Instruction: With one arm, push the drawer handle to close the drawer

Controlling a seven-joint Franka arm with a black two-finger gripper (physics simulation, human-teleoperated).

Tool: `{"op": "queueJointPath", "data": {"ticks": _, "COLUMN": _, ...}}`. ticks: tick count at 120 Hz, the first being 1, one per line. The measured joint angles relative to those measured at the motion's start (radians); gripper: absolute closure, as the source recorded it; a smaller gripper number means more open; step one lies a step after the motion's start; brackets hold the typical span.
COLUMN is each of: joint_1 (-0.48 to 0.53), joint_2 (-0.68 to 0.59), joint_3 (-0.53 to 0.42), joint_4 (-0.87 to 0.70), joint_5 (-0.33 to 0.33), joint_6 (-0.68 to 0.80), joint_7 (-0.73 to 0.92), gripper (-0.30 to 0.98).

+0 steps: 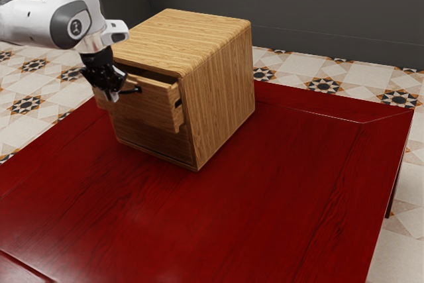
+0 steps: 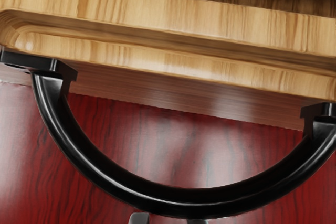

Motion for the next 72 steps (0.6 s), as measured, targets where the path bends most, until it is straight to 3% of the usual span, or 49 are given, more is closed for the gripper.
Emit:
{"op": "queueJointPath", "data": {"ticks": 48, "joint_1": 0.008, "joint_2": 0.104, "joint_3": -0.018, "joint_4": 0.11, "joint_5": 0.004, "joint_6": 0.049, "joint_7": 0.007, "gripper": 0.67}}
{"op": "queueJointPath", "data": {"ticks": 62, "joint_1": -0.007, "joint_2": -0.121, "joint_3": -0.051, "joint_4": -0.138, "joint_5": -0.068, "joint_6": 0.002, "joint_7": -0.004, "gripper": 0.64}}
{"op": "queueJointPath", "data": {"ticks": 72, "joint_1": -0.014, "joint_2": -0.212, "joint_3": -0.069, "joint_4": -0.131, "joint_5": -0.116, "joint_6": -0.097, "joint_7": -0.018, "gripper": 0.48}}
